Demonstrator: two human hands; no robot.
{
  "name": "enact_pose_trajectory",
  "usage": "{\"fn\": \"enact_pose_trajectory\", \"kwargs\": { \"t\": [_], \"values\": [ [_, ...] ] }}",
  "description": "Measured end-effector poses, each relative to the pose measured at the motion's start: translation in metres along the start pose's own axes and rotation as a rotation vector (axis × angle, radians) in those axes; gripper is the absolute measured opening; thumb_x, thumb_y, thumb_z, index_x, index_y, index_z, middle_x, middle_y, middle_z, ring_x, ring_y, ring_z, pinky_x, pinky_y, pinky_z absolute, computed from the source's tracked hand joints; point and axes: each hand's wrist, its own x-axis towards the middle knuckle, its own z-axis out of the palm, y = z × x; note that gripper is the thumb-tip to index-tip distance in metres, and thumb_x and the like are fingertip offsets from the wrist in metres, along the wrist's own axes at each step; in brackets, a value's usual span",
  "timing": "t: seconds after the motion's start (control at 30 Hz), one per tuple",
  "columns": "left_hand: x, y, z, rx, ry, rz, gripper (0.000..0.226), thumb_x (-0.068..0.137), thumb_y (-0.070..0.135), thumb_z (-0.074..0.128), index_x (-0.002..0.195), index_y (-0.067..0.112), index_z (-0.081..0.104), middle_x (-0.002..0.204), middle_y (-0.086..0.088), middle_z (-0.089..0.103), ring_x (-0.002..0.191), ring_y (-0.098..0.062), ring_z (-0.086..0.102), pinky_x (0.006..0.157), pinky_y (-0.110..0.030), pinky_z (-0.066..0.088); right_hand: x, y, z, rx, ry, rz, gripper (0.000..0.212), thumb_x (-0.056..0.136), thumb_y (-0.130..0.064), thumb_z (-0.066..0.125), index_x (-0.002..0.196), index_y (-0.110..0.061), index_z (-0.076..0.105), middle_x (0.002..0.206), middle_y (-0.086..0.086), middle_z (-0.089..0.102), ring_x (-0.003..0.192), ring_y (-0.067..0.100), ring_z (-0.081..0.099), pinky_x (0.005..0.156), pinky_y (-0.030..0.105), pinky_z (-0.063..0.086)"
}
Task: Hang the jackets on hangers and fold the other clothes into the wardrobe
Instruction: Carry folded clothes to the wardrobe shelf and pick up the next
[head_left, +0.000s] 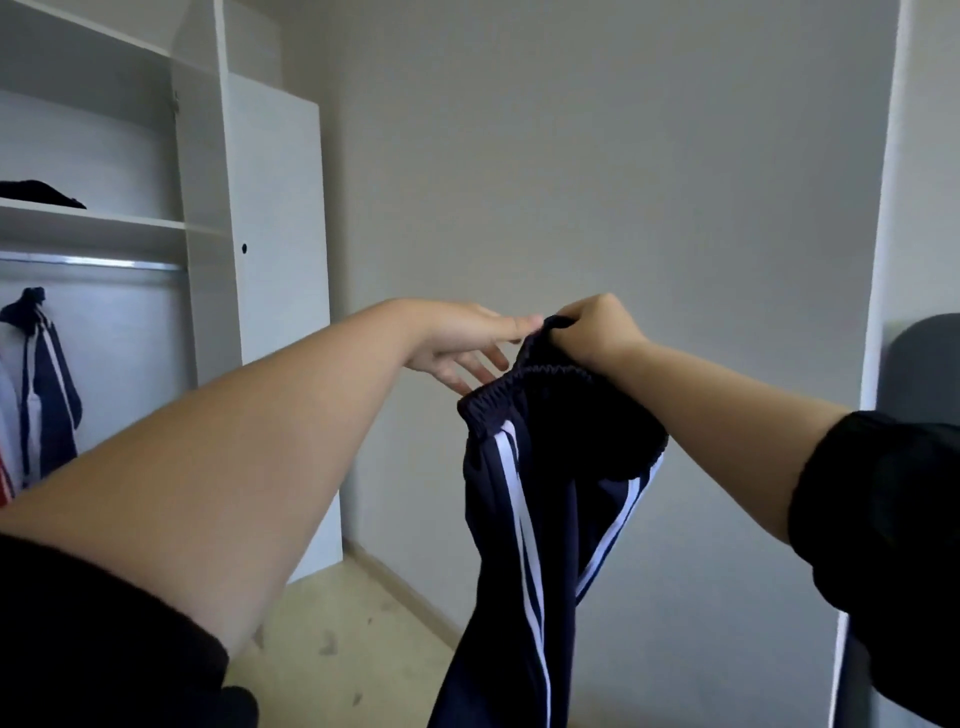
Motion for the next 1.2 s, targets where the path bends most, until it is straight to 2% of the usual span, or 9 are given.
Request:
{"fn": "enact_pose_trajectory", "kwargs": {
  "t": [0.17, 0.33, 0.47, 0.7, 0.83, 0.9, 1.0, 1.1, 1.2],
  "values": [
    [0.016, 0.018, 0.025, 0.371, 0.103, -0.038, 0.009, 0.085, 0.01, 0.05, 0.09, 0.011, 0.058, 0.082, -0.006, 0.061, 0.07, -0.022, 0.059, 0.064, -0.03, 0.052, 0.01, 0.01, -0.023, -0.095, 0.072, 0.011, 0.015, 0.078, -0.008, 0.062, 0.084, 0.004, 0.071, 0.075, 0.018, 0.064, 0.068, 0.02, 0.055, 0.064, 0.031, 0.049],
    [0.054, 0.017, 0.021, 0.569, 0.471, -0.018, 0.018, 0.078, 0.001, 0.044, 0.063, 0.01, 0.044, 0.066, -0.006, 0.046, 0.062, -0.024, 0.045, 0.05, -0.024, 0.034, 0.024, 0.044, -0.05, -0.419, -0.02, -0.005, 0.015, 0.08, -0.008, 0.066, 0.094, -0.008, 0.071, 0.092, 0.009, 0.066, 0.083, 0.028, 0.06, 0.068, 0.029, 0.047],
    [0.076, 0.022, 0.016, 0.577, 0.657, 0.015, 0.014, 0.074, -0.002, 0.048, 0.072, 0.01, 0.056, 0.069, -0.004, 0.05, 0.071, -0.027, 0.05, 0.056, -0.027, 0.035, 0.019, 0.075, -0.058, -0.783, -0.077, 0.088, 0.008, 0.083, -0.002, 0.051, 0.077, -0.007, 0.054, 0.078, 0.011, 0.056, 0.065, 0.027, 0.051, 0.061, 0.03, 0.042],
    [0.104, 0.011, 0.001, 0.562, 0.785, -0.112, 0.02, 0.078, -0.005, 0.049, 0.079, 0.013, 0.059, 0.067, -0.001, 0.047, 0.064, -0.023, 0.048, 0.056, -0.026, 0.035, 0.041, 0.083, -0.086, -0.781, 0.133, 0.262, 0.015, 0.084, 0.0, 0.053, 0.075, -0.009, 0.045, 0.069, 0.008, 0.047, 0.072, 0.029, 0.051, 0.065, 0.032, 0.039],
    [0.105, -0.014, -0.009, 0.529, 0.61, -0.102, 0.013, 0.081, 0.004, 0.058, 0.09, 0.007, 0.067, 0.079, -0.006, 0.059, 0.071, -0.026, 0.055, 0.063, -0.03, 0.045, 0.047, 0.097, -0.086, -0.575, 0.044, 0.354, 0.014, 0.082, 0.002, 0.045, 0.08, -0.001, 0.059, 0.071, 0.011, 0.057, 0.057, 0.026, 0.053, 0.047, 0.026, 0.042],
    [0.106, -0.022, -0.011, 0.47, 0.485, -0.076, 0.016, 0.083, 0.014, 0.069, 0.096, 0.004, 0.07, 0.091, -0.01, 0.066, 0.082, -0.028, 0.063, 0.076, -0.032, 0.053, 0.052, 0.106, -0.084, -0.451, 0.003, 0.408, 0.021, 0.085, 0.001, 0.045, 0.091, -0.005, 0.064, 0.088, 0.013, 0.063, 0.071, 0.027, 0.06, 0.046, 0.023, 0.047],
    [0.108, -0.038, -0.005, 0.198, 0.471, 0.021, 0.006, 0.084, 0.012, 0.07, 0.088, 0.007, 0.07, 0.083, -0.006, 0.064, 0.083, -0.023, 0.059, 0.077, -0.028, 0.047, 0.051, 0.114, -0.081, -0.271, 0.091, 0.414, 0.018, 0.088, -0.001, 0.049, 0.078, -0.016, 0.051, 0.091, 0.009, 0.053, 0.073, 0.021, 0.05, 0.033, 0.013, 0.037],
    [0.107, -0.056, 0.012, 0.006, 0.111, -0.028, 0.022, 0.092, -0.001, 0.053, 0.081, 0.013, 0.066, 0.078, -0.004, 0.064, 0.079, -0.021, 0.06, 0.077, -0.03, 0.049, 0.041, 0.122, -0.073, -0.184, -0.03, 0.514, 0.018, 0.085, 0.004, 0.041, 0.073, -0.008, 0.047, 0.068, 0.01, 0.044, 0.054, 0.02, 0.042, 0.036, 0.017, 0.035],
    [0.111, -0.07, 0.017, -0.329, -0.066, -0.065, 0.028, 0.089, -0.007, 0.039, 0.094, 0.006, 0.064, 0.088, -0.011, 0.065, 0.079, -0.023, 0.063, 0.076, -0.032, 0.052, 0.034, 0.127, -0.072, 0.197, -0.162, 0.611, 0.018, 0.054, -0.002, 0.046, 0.072, -0.002, 0.049, 0.071, 0.013, 0.045, 0.059, 0.026, 0.046, 0.054, 0.026, 0.043]
  ]
}}
